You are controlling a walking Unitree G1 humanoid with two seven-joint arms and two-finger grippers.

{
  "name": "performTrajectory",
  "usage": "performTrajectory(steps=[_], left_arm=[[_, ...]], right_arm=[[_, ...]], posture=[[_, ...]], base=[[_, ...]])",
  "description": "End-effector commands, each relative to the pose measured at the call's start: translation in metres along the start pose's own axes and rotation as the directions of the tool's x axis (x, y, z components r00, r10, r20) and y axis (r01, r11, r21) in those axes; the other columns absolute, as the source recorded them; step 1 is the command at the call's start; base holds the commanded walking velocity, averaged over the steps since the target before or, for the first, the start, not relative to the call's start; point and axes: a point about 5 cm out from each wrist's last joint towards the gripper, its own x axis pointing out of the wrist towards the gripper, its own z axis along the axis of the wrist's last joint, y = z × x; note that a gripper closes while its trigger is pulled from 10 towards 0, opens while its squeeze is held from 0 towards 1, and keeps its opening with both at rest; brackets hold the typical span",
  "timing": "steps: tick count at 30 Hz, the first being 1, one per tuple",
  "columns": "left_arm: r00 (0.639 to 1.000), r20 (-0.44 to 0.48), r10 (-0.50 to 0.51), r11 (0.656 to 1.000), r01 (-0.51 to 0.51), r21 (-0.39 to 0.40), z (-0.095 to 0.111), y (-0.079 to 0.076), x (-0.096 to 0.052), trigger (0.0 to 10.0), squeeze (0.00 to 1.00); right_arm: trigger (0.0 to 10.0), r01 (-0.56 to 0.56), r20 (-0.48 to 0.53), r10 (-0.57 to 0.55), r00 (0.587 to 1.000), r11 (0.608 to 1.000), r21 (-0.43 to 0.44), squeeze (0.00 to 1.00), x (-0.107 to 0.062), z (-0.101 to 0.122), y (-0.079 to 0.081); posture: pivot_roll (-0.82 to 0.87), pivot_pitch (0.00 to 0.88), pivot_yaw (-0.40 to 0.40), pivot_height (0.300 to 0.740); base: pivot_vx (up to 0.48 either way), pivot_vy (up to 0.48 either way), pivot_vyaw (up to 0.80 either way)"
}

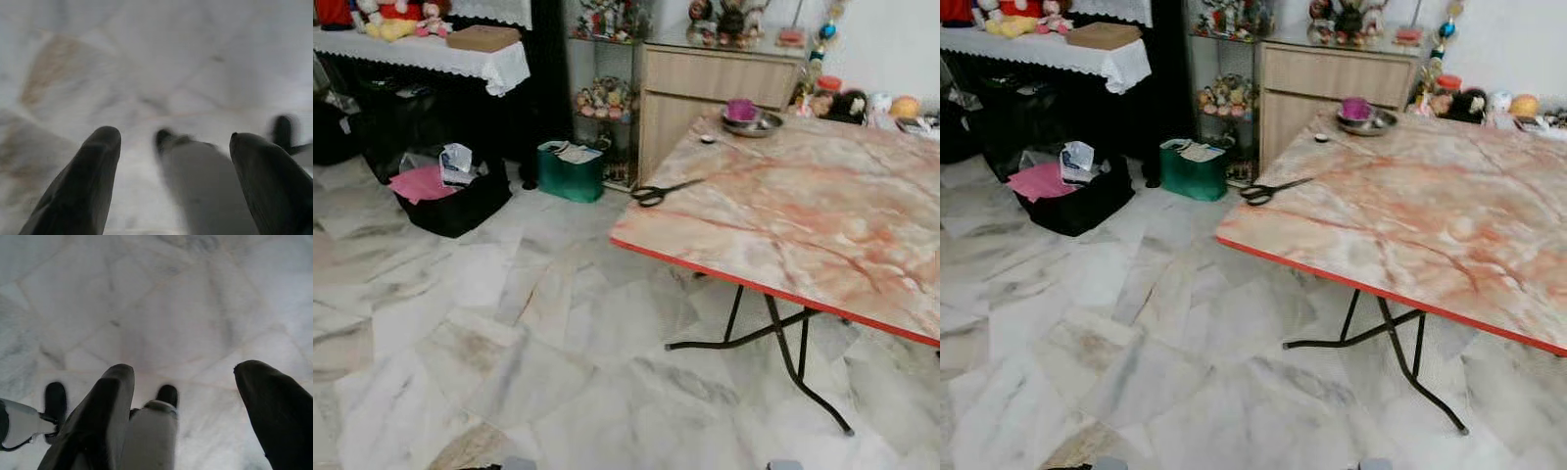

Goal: Hang hanger

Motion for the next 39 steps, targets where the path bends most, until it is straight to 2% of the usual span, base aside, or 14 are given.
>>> performTrajectory(steps=[1, 6, 9, 13, 15, 19, 22, 24, 26, 27, 30, 34, 37, 39], left_arm=[[1.0, -0.018, 0.015, 1.0, -0.015, 0.0, -0.004, 0.005, -0.001, 10.0, 0.0], [1.0, -0.019, 0.013, 1.0, -0.013, 0.001, -0.004, 0.002, -0.001, 10.0, 0.0], [1.0, -0.021, 0.015, 1.0, -0.015, 0.005, -0.006, 0.007, -0.001, 10.0, 0.0], [1.0, -0.018, 0.017, 1.0, -0.016, 0.012, -0.005, 0.01, -0.002, 10.0, 0.0], [1.0, -0.017, 0.015, 1.0, -0.015, 0.015, -0.005, 0.011, -0.002, 10.0, 0.0], [1.0, -0.015, 0.012, 1.0, -0.012, 0.022, -0.004, 0.011, -0.002, 10.0, 0.0], [1.0, -0.012, 0.01, 1.0, -0.01, 0.024, -0.004, 0.011, -0.002, 10.0, 0.0], [1.0, -0.01, 0.008, 1.0, -0.008, 0.024, -0.003, 0.011, -0.001, 10.0, 0.0], [1.0, -0.016, 0.008, 1.0, -0.007, 0.024, -0.005, 0.011, -0.002, 10.0, 0.0], [1.0, -0.016, 0.008, 1.0, -0.007, 0.024, -0.005, 0.011, -0.002, 10.0, 0.0], [1.0, -0.02, 0.006, 1.0, -0.006, 0.026, -0.006, 0.012, -0.002, 10.0, 0.0], [1.0, -0.021, 0.005, 1.0, -0.005, 0.029, -0.006, 0.012, -0.002, 10.0, 0.0], [1.0, -0.022, 0.004, 0.999, -0.003, 0.032, -0.006, 0.011, -0.002, 10.0, 0.0], [1.0, -0.021, 0.003, 0.999, -0.002, 0.033, -0.006, 0.011, -0.002, 10.0, 0.0]], right_arm=[[10.0, -0.01, 0.011, 0.01, 1.0, 1.0, -0.01, 0.0, 0.002, 0.006, 0.009], [10.0, -0.019, 0.018, 0.019, 1.0, 1.0, -0.01, 0.0, 0.004, 0.01, 0.017], [10.0, -0.022, 0.023, 0.022, 0.999, 1.0, -0.009, 0.0, 0.004, 0.012, 0.019], [10.0, -0.003, 0.025, 0.003, 1.0, 1.0, -0.005, 0.0, 0.003, 0.015, 0.004], [10.0, 0.014, 0.022, -0.014, 1.0, 1.0, 0.001, 0.0, 0.0, 0.011, -0.012], [10.0, 0.03, 0.011, -0.03, 0.999, 1.0, 0.005, 0.0, -0.005, 0.002, -0.029], [10.0, 0.031, 0.005, -0.031, 1.0, 1.0, 0.004, 0.0, -0.007, -0.004, -0.033], [10.0, 0.023, -0.001, -0.023, 1.0, 1.0, 0.003, 0.0, -0.007, -0.009, -0.029], [10.0, -0.006, -0.011, 0.006, 1.0, 1.0, -0.003, 0.0, -0.004, -0.018, -0.003], [10.0, -0.006, -0.011, 0.006, 1.0, 1.0, -0.003, 0.0, -0.004, -0.018, -0.003], [10.0, -0.029, -0.015, 0.029, 0.999, 1.0, -0.01, 0.0, -0.001, -0.019, 0.022], [10.0, -0.036, -0.015, 0.035, 0.999, 0.999, -0.01, 0.0, -0.001, -0.018, 0.029], [10.0, -0.034, -0.014, 0.034, 0.999, 0.999, -0.009, 0.0, -0.001, -0.02, 0.029], [10.0, -0.03, -0.011, 0.03, 0.999, 1.0, -0.007, 0.0, -0.001, -0.018, 0.024]], posture=[[0.11, 0.032, -0.015, 0.74], [0.11, 0.025, -0.011, 0.74], [0.11, 0.012, -0.004, 0.74], [0.1, 0.0, 0.002, 0.74], [0.1, 0.0, 0.004, 0.74], [0.1, 0.0, 0.005, 0.74], [0.1, 0.0, 0.004, 0.74], [0.1, 0.0, 0.004, 0.74], [0.11, 0.0, 0.004, 0.74], [0.11, 0.0, 0.004, 0.74], [0.11, 0.0, 0.005, 0.74], [0.11, 0.0, 0.005, 0.74], [0.11, 0.0, 0.006, 0.74], [0.11, 0.0, 0.006, 0.74]], base=[[0.0, -0.48, 0.0], [0.0, -0.48, 0.0], [0.0, -0.48, 0.0], [0.0, -0.48, 0.0], [0.0, -0.48, 0.0], [0.0, -0.48, 0.0], [0.0, -0.48, 0.0], [0.0, -0.48, 0.0], [0.0, -0.48, 0.0], [0.0, -0.48, 0.0], [0.0, -0.48, 0.0], [0.0, -0.48, 0.0], [0.0, -0.48, 0.0], [0.0, -0.48, 0.0]])
